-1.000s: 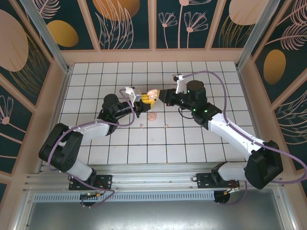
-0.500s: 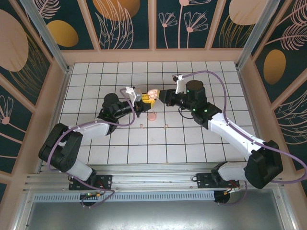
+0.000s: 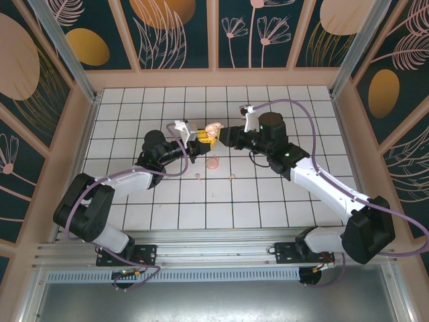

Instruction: Insert the wireless bluetooth earbuds into the charging case

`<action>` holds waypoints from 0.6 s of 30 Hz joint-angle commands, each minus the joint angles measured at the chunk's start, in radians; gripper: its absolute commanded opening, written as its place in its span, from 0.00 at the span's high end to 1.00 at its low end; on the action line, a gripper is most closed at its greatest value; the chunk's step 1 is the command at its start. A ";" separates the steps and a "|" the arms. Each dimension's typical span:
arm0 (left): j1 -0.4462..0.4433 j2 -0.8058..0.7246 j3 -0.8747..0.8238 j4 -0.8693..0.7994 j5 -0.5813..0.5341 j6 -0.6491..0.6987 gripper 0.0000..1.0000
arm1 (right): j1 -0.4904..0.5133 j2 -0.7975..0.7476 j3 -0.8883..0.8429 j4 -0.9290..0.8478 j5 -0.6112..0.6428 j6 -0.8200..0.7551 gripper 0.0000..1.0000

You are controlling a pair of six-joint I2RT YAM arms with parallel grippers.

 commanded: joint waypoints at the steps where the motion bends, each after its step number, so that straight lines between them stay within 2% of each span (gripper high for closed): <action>1: 0.000 -0.029 0.036 0.038 -0.002 0.023 0.96 | 0.006 -0.032 0.032 -0.001 -0.020 -0.009 0.52; 5: 0.001 -0.028 0.037 0.033 0.001 0.028 0.96 | -0.005 -0.063 0.033 -0.005 -0.031 0.002 0.44; 15: 0.000 -0.030 0.034 0.023 0.005 0.035 0.96 | -0.049 -0.109 0.041 -0.005 -0.127 0.054 0.43; 18: 0.001 -0.031 0.037 0.022 0.007 0.035 0.96 | -0.094 -0.104 0.046 -0.006 -0.151 0.087 0.44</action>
